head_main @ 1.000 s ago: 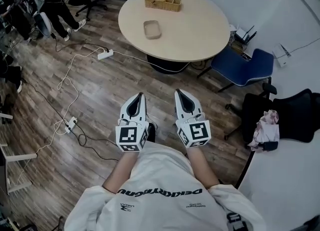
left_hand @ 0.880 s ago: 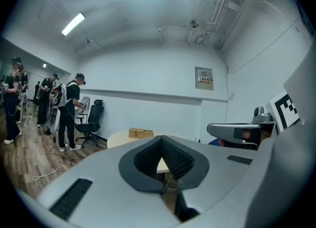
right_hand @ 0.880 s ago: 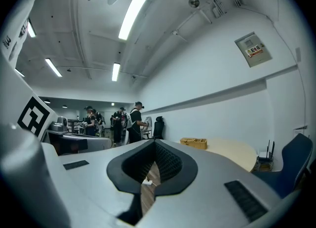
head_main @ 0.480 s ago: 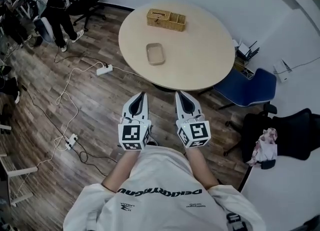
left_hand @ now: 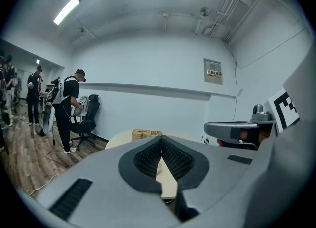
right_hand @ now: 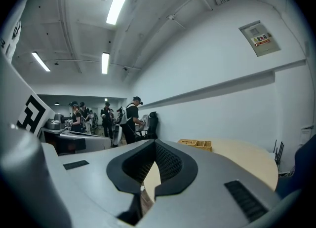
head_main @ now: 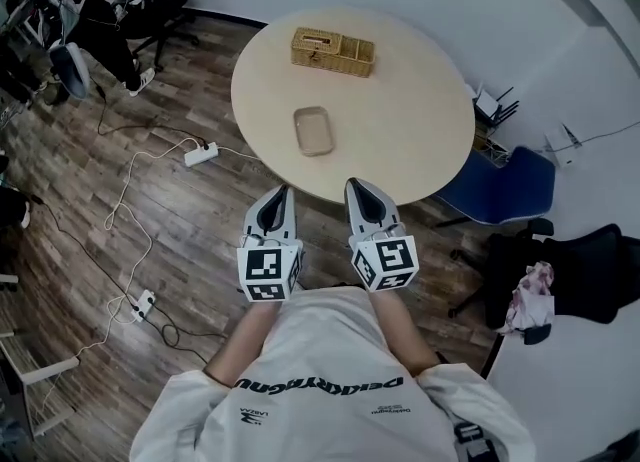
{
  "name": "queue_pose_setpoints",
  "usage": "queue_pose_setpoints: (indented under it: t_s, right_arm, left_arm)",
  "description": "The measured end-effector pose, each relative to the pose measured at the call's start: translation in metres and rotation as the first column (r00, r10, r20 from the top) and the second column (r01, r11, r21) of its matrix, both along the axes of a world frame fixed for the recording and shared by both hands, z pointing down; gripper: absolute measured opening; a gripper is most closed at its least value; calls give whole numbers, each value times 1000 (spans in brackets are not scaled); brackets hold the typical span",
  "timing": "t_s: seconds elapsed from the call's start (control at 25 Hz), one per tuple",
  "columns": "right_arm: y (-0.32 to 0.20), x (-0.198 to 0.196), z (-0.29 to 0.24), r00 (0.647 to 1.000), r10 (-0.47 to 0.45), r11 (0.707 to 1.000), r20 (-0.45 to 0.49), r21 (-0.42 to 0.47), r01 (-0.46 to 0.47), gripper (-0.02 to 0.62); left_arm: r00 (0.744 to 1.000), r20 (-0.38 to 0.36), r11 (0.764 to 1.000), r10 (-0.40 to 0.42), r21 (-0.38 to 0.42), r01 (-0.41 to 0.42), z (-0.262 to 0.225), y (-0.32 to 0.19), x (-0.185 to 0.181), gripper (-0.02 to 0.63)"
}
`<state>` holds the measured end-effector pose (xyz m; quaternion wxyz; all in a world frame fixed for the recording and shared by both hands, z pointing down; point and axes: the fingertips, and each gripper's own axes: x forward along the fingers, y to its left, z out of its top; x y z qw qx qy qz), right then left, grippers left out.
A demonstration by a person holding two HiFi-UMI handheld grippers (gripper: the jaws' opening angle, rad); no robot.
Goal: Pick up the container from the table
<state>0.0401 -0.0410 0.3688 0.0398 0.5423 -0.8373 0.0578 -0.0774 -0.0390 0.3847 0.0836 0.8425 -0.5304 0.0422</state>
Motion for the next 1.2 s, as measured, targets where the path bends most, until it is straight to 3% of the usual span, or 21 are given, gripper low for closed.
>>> queue_pose_setpoints:
  t_s: [0.36,0.76,1.2]
  right_arm:
    - [-34,-8,22,1000,-8,998,-11,-67,7,25]
    - [-104,13,54,1000,-1,986,15,-164,3,25]
    - [-192,32,117,1000,-26,948,-5,-318,23,25]
  left_arm:
    - [999,-38,998,2,-68,-5,23,-31,-3,15]
    - [999,-45,987,-24,-160,17,52,-97,18,15]
    - [996,22,940,-81,-331,84,118,-184,34,17]
